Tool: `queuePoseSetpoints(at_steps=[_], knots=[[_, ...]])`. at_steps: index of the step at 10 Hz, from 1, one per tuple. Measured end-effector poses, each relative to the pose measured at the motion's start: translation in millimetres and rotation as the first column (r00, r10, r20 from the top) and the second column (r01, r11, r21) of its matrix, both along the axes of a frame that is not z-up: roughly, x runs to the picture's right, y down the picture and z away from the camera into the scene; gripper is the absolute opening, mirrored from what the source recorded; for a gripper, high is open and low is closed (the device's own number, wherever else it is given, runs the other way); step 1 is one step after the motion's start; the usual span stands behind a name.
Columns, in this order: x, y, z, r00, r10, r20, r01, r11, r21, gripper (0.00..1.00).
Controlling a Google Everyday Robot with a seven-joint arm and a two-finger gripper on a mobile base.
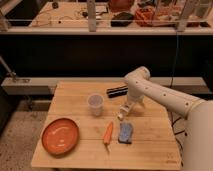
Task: Place the bottle in the ceramic bowl
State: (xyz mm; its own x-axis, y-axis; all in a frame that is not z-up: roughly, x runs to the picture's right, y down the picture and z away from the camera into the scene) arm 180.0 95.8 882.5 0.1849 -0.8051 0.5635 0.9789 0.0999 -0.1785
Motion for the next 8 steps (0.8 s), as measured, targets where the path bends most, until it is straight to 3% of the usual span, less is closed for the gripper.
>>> queuePoseSetpoints(at_steps=[8], knots=[[-7,4,15.0,1.0,-0.027,0.007,0.027,0.9995,-0.015,0.8]])
